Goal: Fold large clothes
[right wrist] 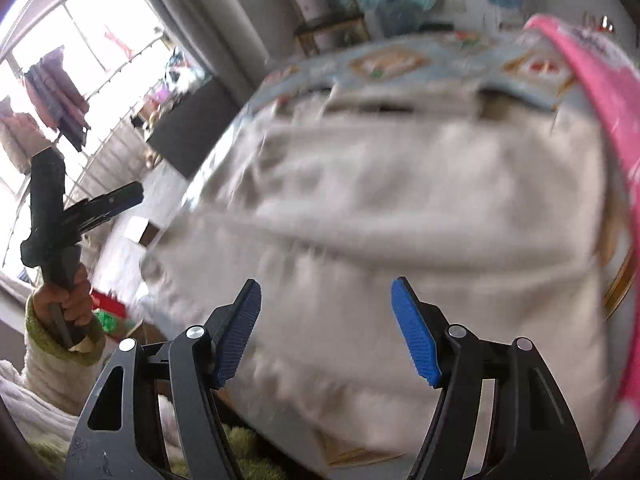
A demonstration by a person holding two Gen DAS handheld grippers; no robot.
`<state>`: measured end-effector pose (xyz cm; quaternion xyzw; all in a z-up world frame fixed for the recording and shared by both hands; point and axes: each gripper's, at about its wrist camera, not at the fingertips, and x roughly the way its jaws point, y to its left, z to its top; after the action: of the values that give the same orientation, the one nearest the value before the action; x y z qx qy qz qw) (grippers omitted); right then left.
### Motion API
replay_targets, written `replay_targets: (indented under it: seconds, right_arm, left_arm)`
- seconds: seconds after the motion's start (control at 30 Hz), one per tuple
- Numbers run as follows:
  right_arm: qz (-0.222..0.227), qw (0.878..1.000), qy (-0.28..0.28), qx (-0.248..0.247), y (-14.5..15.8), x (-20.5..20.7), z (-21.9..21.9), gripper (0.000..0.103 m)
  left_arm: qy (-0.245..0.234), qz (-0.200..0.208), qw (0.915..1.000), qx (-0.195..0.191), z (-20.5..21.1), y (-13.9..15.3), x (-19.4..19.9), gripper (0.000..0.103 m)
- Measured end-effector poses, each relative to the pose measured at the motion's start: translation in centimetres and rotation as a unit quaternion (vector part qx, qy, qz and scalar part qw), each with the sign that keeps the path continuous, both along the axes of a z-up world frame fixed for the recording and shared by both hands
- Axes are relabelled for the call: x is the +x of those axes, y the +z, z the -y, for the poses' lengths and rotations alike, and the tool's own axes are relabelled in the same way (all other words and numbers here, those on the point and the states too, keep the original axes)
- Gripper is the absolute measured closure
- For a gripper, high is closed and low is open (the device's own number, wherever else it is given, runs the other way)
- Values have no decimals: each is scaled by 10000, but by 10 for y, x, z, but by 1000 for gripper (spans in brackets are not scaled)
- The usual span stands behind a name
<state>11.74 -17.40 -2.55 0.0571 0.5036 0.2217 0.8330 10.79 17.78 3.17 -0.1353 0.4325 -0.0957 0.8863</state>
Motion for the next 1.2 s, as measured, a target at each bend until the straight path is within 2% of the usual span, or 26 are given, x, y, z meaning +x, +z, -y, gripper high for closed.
replay_targets:
  seconds: [0.07, 0.13, 0.3, 0.4, 0.5, 0.6, 0.77, 0.87, 0.97, 1.07, 1.17, 1.2]
  right_arm:
    - [-255, 9996, -71, -50, -20, -7, -8, 38]
    - [-345, 9992, -173, -131, -32, -11, -11, 37]
    - [-380, 9988, -312, -37, -34, -10, -14, 37]
    - [-424, 9985, -349, -67, -34, -8, -16, 37]
    - [-405, 9983, -384, -183, -34, -13, -17, 38]
    - [-365, 9980, -389, -331, -35, -14, -22, 38]
    - [-337, 9978, -380, -429, -36, -13, -26, 38]
    - [-351, 9977, -404, -411, -36, -13, -25, 37]
    - [-342, 9977, -421, -406, -36, -14, -25, 37]
    - [-322, 9978, -417, -398, -36, -15, -25, 37]
    - [-312, 9980, -401, -376, -36, -14, -24, 37]
    - [-309, 9980, -399, -370, -36, -14, -24, 37]
  left_arm:
    - [81, -151, 9999, -2, -5, -19, -18, 43]
    - [91, -267, 9996, 30, -7, -33, -23, 53]
    - [-22, -269, 9996, 71, -12, -44, -17, 55]
    - [-56, -599, 9981, 150, -10, -60, -3, 60]
    - [-204, -567, 9981, -137, -12, -61, -3, 61]
    - [-477, -399, 9962, -609, -20, -57, -5, 61]
    - [-555, -640, 9921, -928, -27, -73, 14, 64]
    - [-670, -514, 9895, -1177, -27, -67, 19, 66]
    - [-1080, -130, 9836, -1437, -21, -51, 13, 66]
    - [-1277, -157, 9844, -1198, -11, -50, 15, 66]
    - [-1017, -546, 9918, -547, -5, -64, 26, 67]
    - [-959, -642, 9922, -474, -6, -67, 28, 69]
